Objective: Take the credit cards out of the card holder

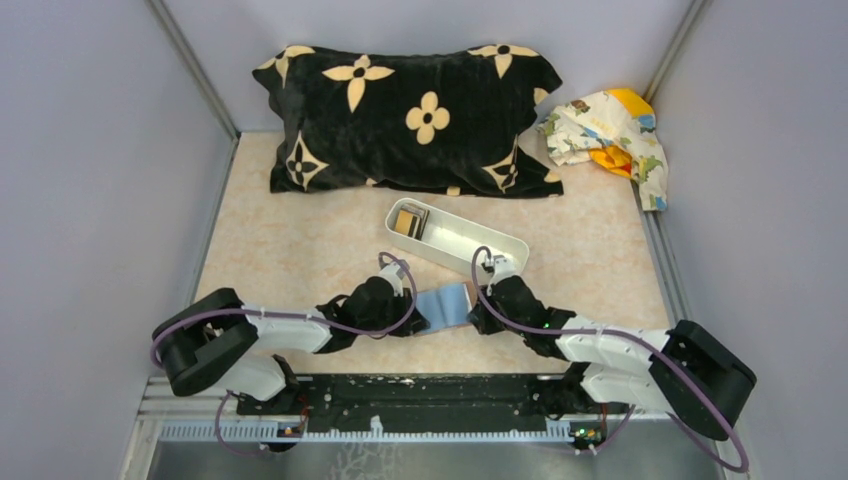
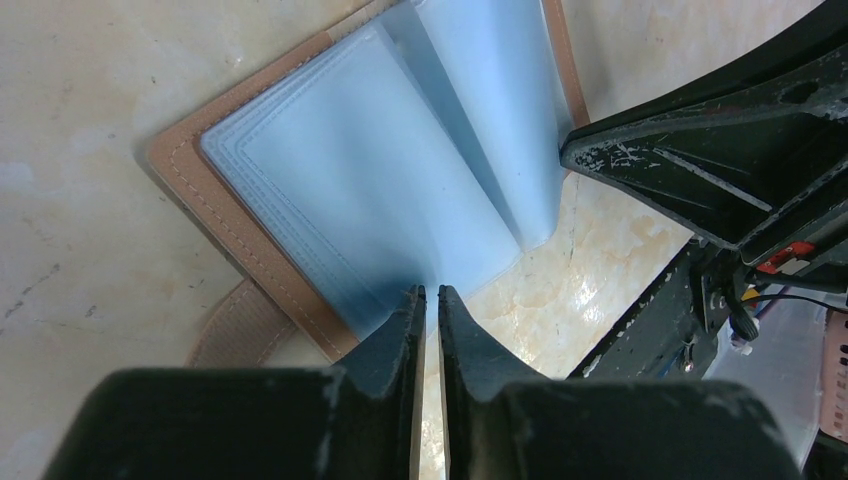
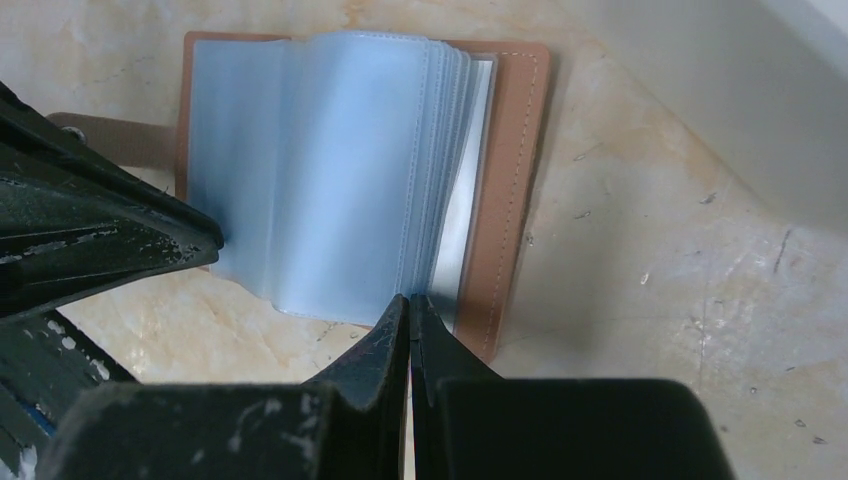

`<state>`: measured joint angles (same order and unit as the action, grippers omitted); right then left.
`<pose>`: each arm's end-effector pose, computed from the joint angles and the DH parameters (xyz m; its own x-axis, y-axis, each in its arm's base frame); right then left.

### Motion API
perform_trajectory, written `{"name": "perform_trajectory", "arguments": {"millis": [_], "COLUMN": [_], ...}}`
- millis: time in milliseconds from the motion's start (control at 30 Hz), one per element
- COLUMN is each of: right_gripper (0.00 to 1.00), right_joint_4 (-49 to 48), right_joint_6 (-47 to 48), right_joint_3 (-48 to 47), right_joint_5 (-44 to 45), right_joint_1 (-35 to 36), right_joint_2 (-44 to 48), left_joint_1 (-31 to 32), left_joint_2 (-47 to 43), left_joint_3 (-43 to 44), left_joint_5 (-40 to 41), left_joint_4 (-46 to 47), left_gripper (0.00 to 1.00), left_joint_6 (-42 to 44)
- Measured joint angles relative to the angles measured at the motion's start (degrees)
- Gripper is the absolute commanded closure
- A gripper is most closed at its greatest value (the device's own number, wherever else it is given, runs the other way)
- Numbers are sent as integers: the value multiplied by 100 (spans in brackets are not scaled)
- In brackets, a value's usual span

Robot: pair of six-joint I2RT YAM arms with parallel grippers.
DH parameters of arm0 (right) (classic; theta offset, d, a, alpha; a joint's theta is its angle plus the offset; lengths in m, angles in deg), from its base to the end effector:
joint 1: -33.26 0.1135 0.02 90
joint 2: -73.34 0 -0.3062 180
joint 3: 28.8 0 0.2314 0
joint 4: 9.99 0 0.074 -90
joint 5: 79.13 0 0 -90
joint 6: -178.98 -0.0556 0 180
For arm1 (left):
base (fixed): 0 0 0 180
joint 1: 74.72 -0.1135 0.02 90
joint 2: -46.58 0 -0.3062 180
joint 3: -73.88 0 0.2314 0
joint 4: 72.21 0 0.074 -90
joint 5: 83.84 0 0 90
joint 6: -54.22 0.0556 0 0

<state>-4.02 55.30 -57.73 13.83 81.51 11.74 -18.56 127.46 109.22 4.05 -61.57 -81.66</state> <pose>0.1156 0.1252 0.1771 -0.7443 -0.0022 -0.6679 -0.3671 0.8368 0.4063 0.1318 -0.2003 0.1765 -0.8297 -0.0507 -0.5558 0.3608 0.7111 -0.6034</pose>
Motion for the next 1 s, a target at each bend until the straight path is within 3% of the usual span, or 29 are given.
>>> {"name": "perform_trajectory", "arguments": {"millis": [567,867,1000], "right_gripper": [100,100,100], "right_joint_4": [-271,466,723], "right_joint_6": [31,192,240], "right_joint_3": [-579,-804,-841], "right_joint_5": [-116,203,321], "right_joint_1": [299,310,313], "right_joint_2": [-811,337,734], "left_joint_1": [0,0,0], "left_joint_2": [-96,-334,-540], "left_joint_3": [-35,-57,-55], "left_joint_5": [26,107,170], "left_joint_4": [-55,-278,-417], "left_gripper": [84,82,76], "left_joint_6": [2,35,79]}}
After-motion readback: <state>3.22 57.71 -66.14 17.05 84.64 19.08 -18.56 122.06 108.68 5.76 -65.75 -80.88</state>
